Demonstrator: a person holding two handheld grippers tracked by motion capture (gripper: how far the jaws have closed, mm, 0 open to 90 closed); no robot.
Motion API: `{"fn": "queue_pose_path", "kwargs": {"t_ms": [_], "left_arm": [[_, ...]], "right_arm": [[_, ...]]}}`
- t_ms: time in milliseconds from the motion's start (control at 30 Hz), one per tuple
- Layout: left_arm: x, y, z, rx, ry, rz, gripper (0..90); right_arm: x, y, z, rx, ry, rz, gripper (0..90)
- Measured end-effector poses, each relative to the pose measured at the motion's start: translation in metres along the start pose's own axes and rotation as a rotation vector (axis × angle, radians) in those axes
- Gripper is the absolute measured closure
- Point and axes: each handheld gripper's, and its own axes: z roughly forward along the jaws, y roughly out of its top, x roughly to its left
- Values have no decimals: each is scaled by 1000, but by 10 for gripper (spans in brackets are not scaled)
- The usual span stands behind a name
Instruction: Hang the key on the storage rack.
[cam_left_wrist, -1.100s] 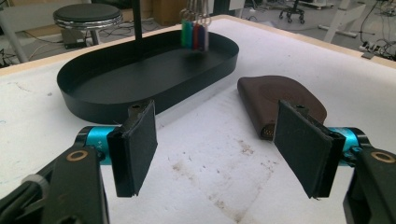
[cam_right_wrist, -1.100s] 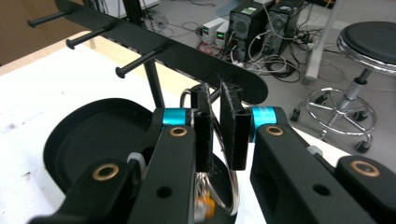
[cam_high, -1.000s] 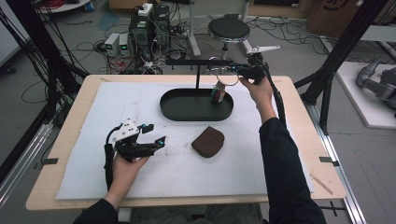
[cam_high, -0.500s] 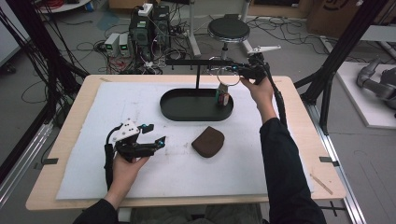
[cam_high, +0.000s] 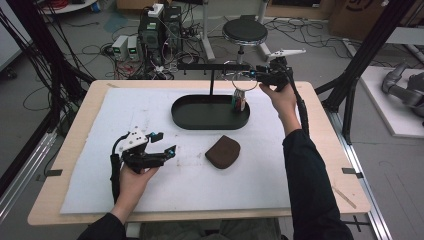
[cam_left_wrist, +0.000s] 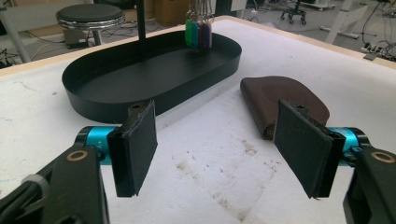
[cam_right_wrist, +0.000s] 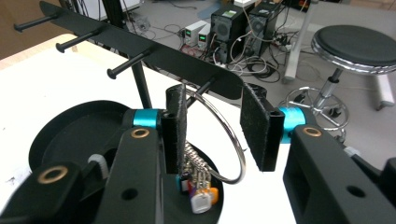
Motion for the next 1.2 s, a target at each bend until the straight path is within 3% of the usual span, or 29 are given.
{"fn": "queue_pose_path", "kwargs": {"t_ms": [267,400,667,933,1200], "left_arm": [[1,1,0,-5,0,0,303],[2,1,0,-3,2,-1,303],[2,2,-1,-8,4,-3,303],[3,3,-3,-12,6,2,303],[5,4,-4,-17,9,-4,303]], "right_arm": [[-5,-6,-18,37,14,9,527],[-2,-7,-30,40,54,16,491],[18,2,-66,-27,101,-15,491],[30,5,-94,-52,125,-20,491],[35,-13,-128,-87,141,-27,493]]}}
